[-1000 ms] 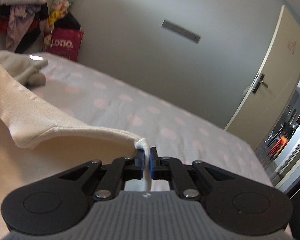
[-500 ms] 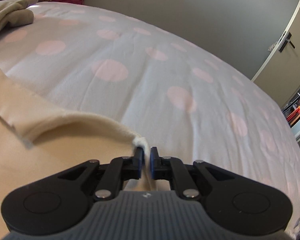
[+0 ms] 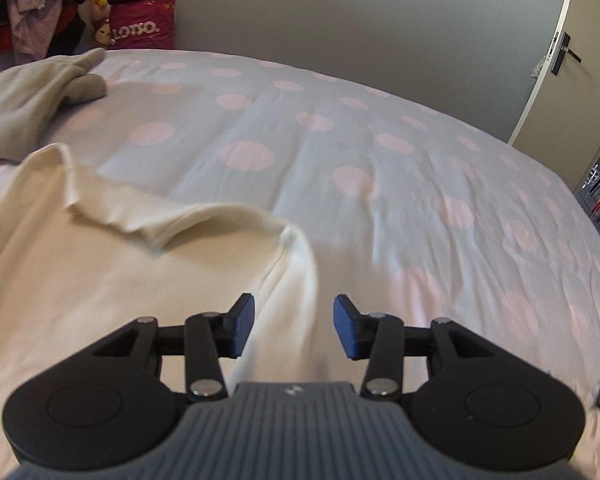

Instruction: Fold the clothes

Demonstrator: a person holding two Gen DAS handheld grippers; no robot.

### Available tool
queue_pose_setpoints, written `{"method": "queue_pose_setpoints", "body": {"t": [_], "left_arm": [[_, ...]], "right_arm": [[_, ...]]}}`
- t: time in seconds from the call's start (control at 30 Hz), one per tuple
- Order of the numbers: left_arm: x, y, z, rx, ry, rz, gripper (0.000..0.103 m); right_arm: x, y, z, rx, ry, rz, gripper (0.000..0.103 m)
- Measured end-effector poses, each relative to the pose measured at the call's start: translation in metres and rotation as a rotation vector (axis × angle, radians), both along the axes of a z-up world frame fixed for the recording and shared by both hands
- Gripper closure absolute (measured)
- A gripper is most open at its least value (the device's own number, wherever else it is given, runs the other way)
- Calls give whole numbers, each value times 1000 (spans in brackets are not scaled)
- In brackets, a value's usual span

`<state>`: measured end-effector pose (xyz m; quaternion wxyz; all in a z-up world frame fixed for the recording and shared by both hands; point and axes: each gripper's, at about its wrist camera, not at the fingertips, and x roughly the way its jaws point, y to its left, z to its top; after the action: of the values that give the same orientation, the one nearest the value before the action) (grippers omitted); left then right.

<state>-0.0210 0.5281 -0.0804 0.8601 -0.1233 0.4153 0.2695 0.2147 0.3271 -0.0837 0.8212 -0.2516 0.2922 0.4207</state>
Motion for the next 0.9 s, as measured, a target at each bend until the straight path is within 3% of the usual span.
{"method": "queue_pose_setpoints", "body": {"t": [0.13, 0.33, 0.4, 0.63, 0.83, 0.9], "left_arm": [[-36, -41, 4, -54, 22, 8, 52], [-81, -99, -13, -147, 58, 2, 52], [-91, -109, -20, -160, 83, 31, 52], [-112, -135, -43, -252, 134, 153, 50], [-114, -153, -56, -207, 150, 177, 47], [-114, -155, -58, -194, 148, 180, 47]], "right_arm": [[-34, -44, 4, 9, 54, -16, 56], [-68, -113, 2, 22, 130, -88, 53], [-74, -135, -5, 8, 157, -134, 44], [-79, -187, -37, -73, 296, -265, 45], [-77, -194, -58, -105, 412, -262, 48], [-79, -191, -60, -116, 420, -245, 58]]}}
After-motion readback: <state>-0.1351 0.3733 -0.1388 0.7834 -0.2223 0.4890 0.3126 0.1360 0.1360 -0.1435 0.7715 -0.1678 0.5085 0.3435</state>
